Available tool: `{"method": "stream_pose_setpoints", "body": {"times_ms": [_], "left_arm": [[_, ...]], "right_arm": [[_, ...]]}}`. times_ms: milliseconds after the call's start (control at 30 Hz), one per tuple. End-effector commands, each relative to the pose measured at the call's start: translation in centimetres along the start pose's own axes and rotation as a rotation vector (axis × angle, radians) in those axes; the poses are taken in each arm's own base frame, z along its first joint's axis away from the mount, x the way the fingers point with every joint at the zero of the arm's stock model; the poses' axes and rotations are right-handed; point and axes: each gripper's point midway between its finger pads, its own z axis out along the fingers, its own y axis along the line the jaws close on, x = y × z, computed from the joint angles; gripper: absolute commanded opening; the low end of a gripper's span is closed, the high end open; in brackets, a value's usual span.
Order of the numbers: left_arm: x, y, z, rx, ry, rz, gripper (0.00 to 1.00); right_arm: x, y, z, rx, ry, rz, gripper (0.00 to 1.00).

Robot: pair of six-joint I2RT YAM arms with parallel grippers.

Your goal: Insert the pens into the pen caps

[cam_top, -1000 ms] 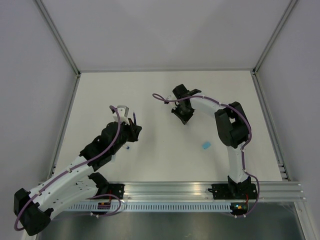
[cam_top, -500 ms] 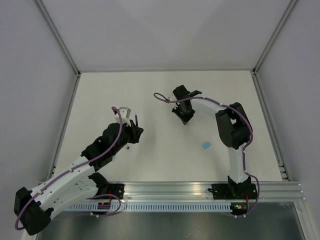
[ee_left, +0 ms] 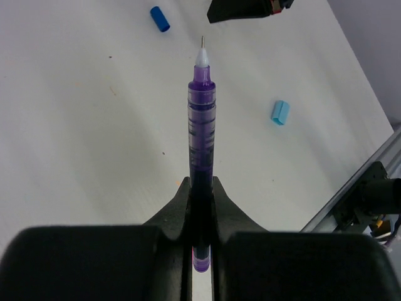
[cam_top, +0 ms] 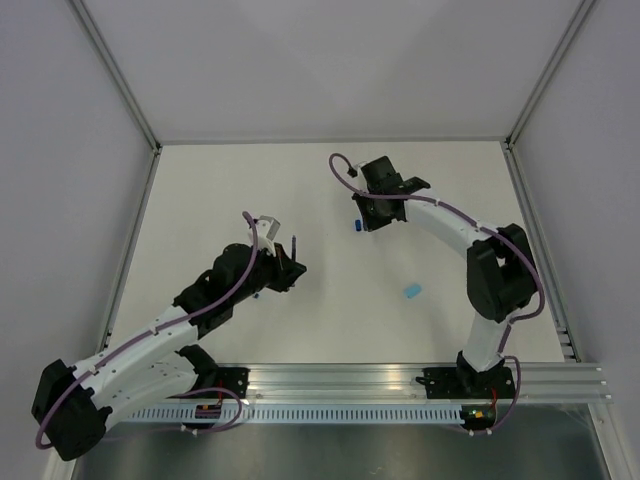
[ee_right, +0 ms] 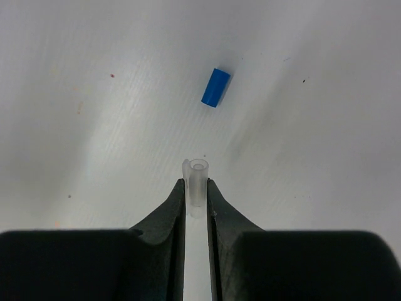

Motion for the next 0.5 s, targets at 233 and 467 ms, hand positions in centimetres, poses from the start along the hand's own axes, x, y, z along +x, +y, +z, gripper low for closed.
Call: {"method": "stream_pose_setpoints", "body": {"times_ms": [233,467], "left_arm": [[0.1,-7.4,-0.8,0.435,0.010,0.008,0.02],[-0.5,-8.4,-2.3,0.504,-0.034,0.025,0.02]], "right_arm": [[-8.6,7.7,-16.3,-0.427,-0.699,0.169,0.00],[-8.8,13.8,-25.1,-0.742,-0.985,0.213,0.00]]}}
